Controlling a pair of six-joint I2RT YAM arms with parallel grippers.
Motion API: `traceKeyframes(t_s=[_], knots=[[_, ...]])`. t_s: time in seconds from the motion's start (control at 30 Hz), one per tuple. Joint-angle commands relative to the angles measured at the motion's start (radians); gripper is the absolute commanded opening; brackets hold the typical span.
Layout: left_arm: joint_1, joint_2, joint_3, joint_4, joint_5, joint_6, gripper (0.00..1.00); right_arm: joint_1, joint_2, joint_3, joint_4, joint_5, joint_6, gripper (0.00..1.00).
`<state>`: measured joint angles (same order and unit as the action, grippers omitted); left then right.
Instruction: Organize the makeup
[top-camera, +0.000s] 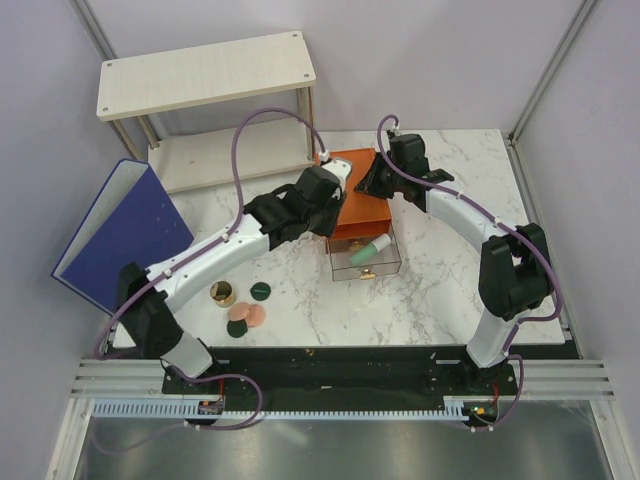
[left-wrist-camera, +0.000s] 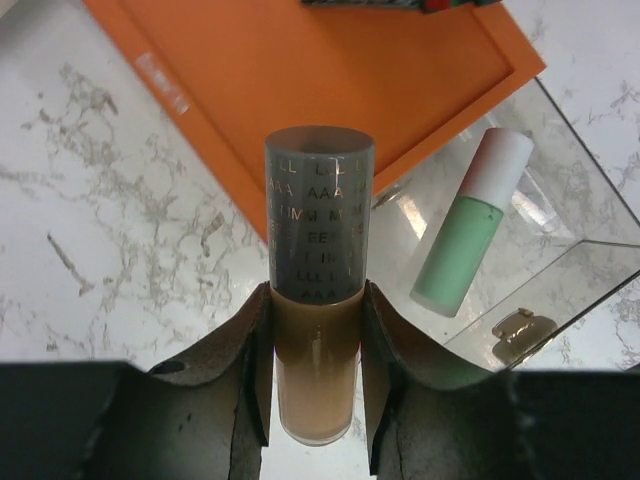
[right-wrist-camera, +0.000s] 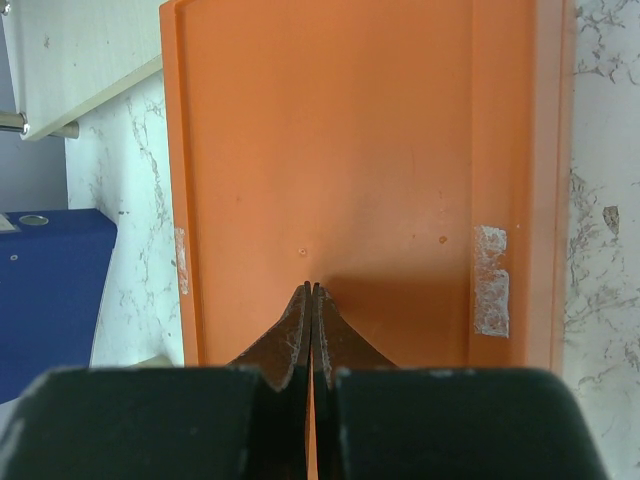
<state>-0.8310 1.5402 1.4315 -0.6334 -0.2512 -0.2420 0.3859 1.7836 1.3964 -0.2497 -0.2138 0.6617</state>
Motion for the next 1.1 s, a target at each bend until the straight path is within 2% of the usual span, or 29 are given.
traceKeyframes(t_s=[0.0, 0.33, 0.57, 0.73, 0.77, 0.87, 0.9, 0.93, 1.07], knots=[[-0.031, 0.081, 0.115, 0.064, 0.059, 0.162, 0.05, 0.004, 0.045, -0.04, -0.099, -0.007, -0.017, 0.0], [-0.126, 0.189, 0.126, 0.07, 0.092, 0.208, 0.04, 0.004, 0.05, -0.042, -0.1, -0.018, -0.024, 0.0], [-0.141, 0.205, 0.101, 0.041, 0.055, 0.176, 0.23, 0.004, 0.057, -0.042, -0.1, -0.022, -0.019, 0.0], [-0.146, 0.196, 0.095, 0.038, 0.029, 0.185, 0.27, 0.004, 0.057, -0.043, -0.099, -0.024, -0.019, 0.0], [-0.146, 0.201, 0.095, 0.04, 0.032, 0.188, 0.31, 0.004, 0.057, -0.043, -0.099, -0.024, -0.019, 0.0], [-0.146, 0.204, 0.098, 0.032, 0.024, 0.179, 0.34, 0.004, 0.059, -0.045, -0.097, -0.025, -0.017, 0.0], [-0.146, 0.202, 0.096, 0.029, 0.02, 0.172, 0.54, 0.004, 0.059, -0.045, -0.097, -0.025, -0.016, 0.0], [-0.146, 0.202, 0.095, 0.031, 0.015, 0.165, 0.59, 0.004, 0.059, -0.045, -0.097, -0.025, -0.014, 0.0], [-0.146, 0.198, 0.093, 0.021, 0.018, 0.156, 0.61, 0.002, 0.057, -0.046, -0.095, -0.027, -0.013, 0.0]])
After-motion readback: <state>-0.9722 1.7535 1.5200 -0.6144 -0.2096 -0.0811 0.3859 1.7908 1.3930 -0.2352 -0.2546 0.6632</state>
